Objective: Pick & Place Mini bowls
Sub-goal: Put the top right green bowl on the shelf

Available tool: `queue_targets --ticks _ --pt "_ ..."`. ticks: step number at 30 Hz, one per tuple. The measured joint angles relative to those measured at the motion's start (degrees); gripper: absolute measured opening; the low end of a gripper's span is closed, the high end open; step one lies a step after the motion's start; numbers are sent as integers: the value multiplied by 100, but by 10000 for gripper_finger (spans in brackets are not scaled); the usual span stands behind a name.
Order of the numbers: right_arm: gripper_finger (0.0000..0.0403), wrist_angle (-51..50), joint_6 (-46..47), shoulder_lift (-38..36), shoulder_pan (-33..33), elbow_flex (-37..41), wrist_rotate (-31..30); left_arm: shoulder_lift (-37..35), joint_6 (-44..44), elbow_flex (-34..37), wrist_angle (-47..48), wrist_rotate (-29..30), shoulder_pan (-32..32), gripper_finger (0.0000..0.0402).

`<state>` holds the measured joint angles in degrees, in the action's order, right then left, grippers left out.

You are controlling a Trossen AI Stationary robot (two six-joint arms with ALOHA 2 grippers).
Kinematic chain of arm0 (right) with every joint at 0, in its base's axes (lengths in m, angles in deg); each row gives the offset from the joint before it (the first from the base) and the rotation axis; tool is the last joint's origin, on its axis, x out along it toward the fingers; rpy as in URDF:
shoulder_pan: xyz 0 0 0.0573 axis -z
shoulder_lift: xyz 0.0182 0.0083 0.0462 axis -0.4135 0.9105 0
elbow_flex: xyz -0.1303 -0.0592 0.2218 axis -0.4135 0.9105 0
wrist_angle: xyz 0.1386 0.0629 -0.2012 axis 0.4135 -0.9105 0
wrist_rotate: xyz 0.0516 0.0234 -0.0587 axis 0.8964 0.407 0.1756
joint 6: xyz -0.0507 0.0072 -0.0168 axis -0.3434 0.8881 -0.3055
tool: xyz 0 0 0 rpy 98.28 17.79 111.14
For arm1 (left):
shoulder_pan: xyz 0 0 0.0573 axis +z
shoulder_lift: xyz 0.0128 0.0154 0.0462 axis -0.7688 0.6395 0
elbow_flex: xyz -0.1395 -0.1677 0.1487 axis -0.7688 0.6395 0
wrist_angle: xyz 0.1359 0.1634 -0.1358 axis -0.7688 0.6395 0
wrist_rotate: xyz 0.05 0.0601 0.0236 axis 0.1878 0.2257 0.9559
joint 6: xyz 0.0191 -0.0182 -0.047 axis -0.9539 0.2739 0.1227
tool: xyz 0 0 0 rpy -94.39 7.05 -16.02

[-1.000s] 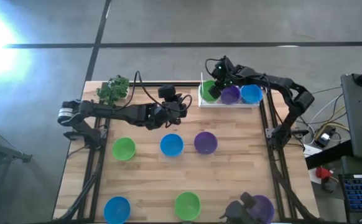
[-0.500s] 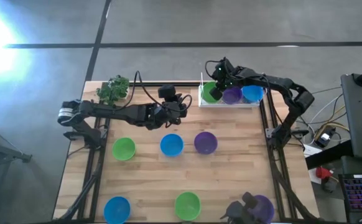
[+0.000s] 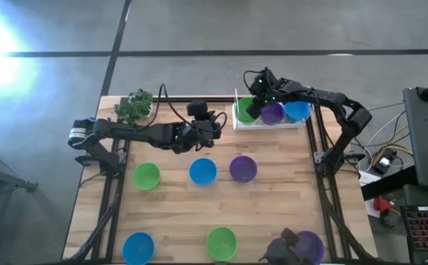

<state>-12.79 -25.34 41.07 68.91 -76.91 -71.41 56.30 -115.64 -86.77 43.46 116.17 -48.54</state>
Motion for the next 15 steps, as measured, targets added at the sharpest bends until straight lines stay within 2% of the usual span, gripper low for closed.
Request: queue_targets --ticks 15 --pt "9 -36 44 9 0 114 -2 0 3 0 0 0 0 85"
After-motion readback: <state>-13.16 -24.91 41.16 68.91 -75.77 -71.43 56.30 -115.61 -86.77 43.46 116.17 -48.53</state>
